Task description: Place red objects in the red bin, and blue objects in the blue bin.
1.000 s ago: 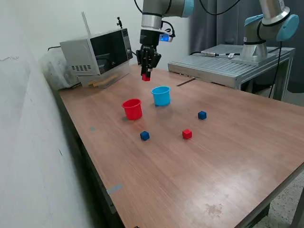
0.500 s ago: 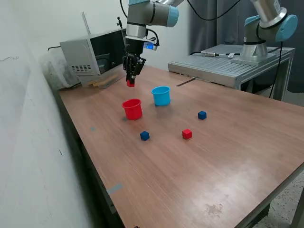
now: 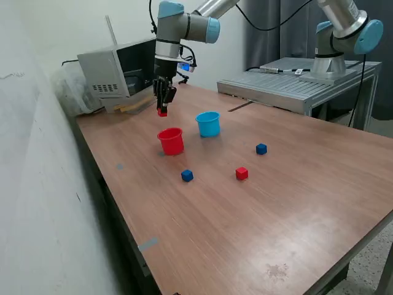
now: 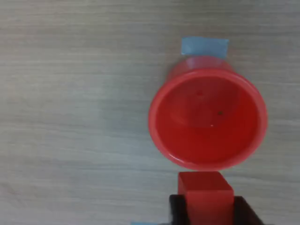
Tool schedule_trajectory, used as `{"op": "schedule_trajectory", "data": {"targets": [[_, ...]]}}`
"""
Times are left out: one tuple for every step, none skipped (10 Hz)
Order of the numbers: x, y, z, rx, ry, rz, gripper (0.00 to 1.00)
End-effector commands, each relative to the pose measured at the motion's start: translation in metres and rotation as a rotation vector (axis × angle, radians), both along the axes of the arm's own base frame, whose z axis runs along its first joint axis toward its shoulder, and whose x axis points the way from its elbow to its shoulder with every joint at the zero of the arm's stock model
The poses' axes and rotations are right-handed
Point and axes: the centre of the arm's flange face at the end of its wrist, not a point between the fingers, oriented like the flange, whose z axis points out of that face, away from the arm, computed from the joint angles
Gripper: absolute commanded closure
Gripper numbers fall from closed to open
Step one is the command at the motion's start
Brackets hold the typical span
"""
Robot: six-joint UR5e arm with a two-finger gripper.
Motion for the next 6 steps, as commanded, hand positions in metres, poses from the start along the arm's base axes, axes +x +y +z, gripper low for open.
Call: {"op": "schedule_trajectory", "data": {"targets": [[0.002, 0.010, -0.007, -0.003, -0.011, -0.013, 0.00], [0.002, 0.009, -0.007, -0.004, -0.010, -0.012, 0.00], [0.002, 0.008, -0.006, -0.004, -0.009, -0.011, 0.00], [0.002, 0.006, -0.005, -0.004, -0.009, -0.009, 0.00], [0.004, -0.004, 0.000, -0.005, -0.012, 0.003, 0.00], [0.019, -0.020, 0.011, -0.008, -0.020, 0.019, 0.00]]}}
